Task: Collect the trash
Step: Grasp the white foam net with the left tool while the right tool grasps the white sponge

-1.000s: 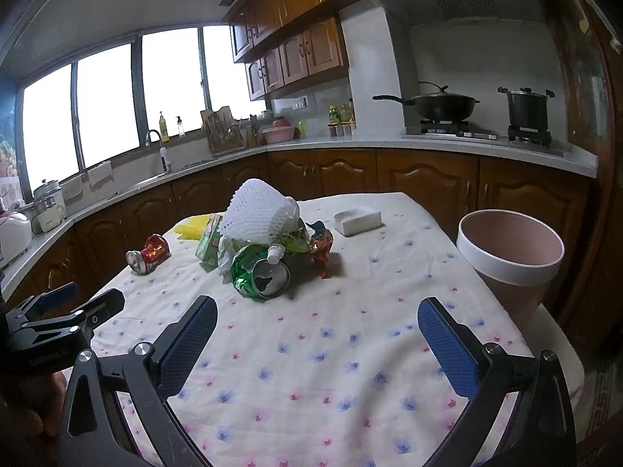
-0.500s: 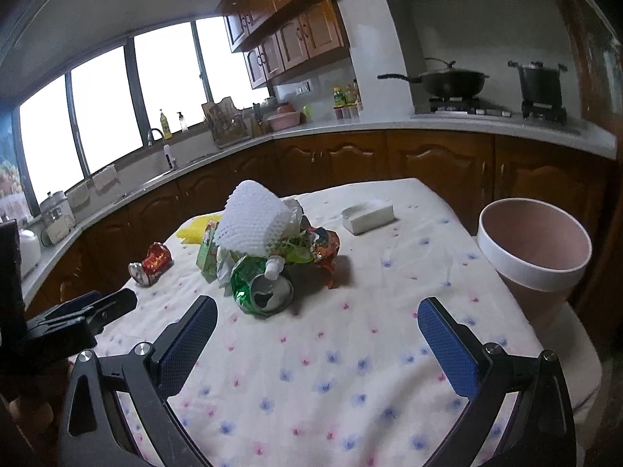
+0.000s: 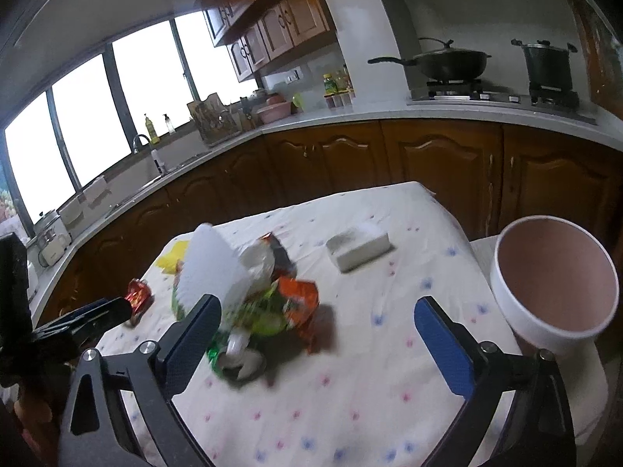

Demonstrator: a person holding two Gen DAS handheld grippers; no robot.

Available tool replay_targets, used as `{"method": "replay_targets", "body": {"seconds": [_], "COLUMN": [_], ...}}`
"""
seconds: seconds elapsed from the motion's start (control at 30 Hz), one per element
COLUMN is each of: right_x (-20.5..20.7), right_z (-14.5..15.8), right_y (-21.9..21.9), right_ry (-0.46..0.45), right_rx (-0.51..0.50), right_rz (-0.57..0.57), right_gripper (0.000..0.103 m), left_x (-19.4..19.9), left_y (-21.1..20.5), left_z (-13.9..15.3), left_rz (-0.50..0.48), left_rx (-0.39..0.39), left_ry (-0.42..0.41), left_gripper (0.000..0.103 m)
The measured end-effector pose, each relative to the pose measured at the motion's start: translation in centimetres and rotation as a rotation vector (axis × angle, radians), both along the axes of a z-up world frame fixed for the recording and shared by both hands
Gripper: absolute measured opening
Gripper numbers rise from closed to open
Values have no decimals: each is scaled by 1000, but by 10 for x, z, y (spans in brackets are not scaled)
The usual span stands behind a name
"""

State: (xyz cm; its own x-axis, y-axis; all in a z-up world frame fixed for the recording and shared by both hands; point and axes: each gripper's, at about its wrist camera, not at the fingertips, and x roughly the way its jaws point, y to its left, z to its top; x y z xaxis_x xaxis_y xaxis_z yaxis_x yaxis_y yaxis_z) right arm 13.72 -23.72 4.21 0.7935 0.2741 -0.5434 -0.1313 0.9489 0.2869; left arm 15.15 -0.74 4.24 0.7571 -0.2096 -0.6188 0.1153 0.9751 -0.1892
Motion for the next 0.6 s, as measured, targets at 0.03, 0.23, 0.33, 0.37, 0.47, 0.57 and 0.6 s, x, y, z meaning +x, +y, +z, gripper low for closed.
{"method": "replay_targets", "body": {"seconds": [0.03, 0.23, 0.33, 0.37, 0.47, 0.57, 0.6], "right_x": [9, 65, 95, 105, 130, 154, 161], "right_z": [0, -16, -28, -32, -44, -55, -58], "right_y": [-1, -4, -7, -8, -9, -15, -16], "right_ry": [7, 76, 131, 146, 181, 214, 221], "right_rx": [-1, -24, -15, -4, 1, 26, 16], "right_rz": [2, 29, 43, 50, 46, 52, 46], "right_gripper": [99, 99, 100, 100, 100, 100, 100], "left_x": [7, 36, 49, 51, 59, 66, 67], "left_y": [-2, -9, -13, -13, -21, -26, -27], "left_z": [-1, -11, -15, -16, -22, -28, -29], "left_rz": [-11, -37, -43, -46, -64, -83, -90], "left_rx": [-2, -12, -17, -13, 4, 11, 11], "left_ry": [14, 64, 84, 86, 99, 118, 122], "left_gripper": [103, 103, 103, 103, 100, 90, 85]}}
